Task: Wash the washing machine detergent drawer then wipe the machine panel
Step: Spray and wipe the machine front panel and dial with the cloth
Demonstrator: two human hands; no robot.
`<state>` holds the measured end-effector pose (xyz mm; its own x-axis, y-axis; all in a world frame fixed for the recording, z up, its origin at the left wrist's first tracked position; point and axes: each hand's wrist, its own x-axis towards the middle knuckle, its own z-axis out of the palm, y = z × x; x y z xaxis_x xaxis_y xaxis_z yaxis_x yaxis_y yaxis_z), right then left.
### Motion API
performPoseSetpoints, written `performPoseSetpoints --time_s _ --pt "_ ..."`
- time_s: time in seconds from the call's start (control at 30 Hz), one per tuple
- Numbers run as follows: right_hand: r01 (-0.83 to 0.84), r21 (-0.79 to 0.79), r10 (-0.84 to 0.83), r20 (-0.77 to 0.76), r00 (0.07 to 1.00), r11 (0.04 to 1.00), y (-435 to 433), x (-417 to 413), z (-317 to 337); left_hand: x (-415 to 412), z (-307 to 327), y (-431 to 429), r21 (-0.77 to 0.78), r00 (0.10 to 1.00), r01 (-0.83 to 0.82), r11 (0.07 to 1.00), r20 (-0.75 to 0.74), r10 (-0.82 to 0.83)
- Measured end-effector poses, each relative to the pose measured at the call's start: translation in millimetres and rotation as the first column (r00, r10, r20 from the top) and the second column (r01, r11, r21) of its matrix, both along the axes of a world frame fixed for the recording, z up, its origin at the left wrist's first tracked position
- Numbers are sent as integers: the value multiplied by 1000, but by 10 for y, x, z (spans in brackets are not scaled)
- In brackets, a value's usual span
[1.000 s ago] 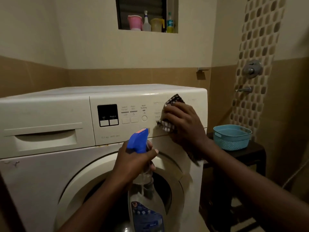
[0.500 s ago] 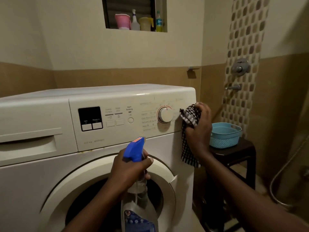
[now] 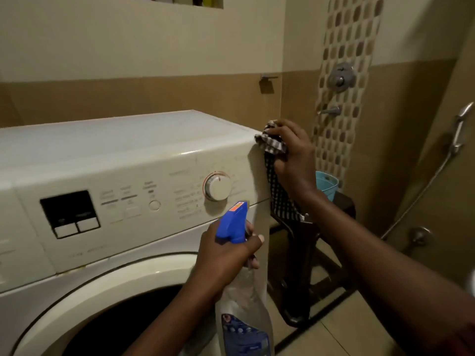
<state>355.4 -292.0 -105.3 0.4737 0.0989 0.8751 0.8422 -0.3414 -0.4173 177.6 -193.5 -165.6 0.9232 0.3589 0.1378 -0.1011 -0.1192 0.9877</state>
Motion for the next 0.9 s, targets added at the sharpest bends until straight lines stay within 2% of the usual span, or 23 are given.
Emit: performPoseSetpoints --time_s 0.1,0.23,0.33,0.4,0.5,0.67,0.9 --pt "131 134 -100 -213 972 982 -301 196 47 160 194 -182 1 999 54 999 1 -54" --pt "234 12 -202 -463 863 972 -736 200 33 383 485 -420 30 997 66 997 -36 -65" --pt "340 -64 -310 -594 743 938 -1044 187 351 542 690 -599 47 997 27 999 -68 -24" --pt "337 -171 -366 -625 690 926 -1237 198 566 645 815 -723 71 997 22 997 -80 -16" --pt "239 -321 -395 -629 670 917 -1513 171 813 819 1049 -887 125 997 10 992 -83 0" --pt "109 -395 -387 -743 546 912 -1940 156 1175 1135 1450 -1121 74 987 -42 996 -153 53" --pt "82 -449 -424 -746 513 890 -2371 617 1768 1741 1899 -1170 97 955 -183 978 -218 201"
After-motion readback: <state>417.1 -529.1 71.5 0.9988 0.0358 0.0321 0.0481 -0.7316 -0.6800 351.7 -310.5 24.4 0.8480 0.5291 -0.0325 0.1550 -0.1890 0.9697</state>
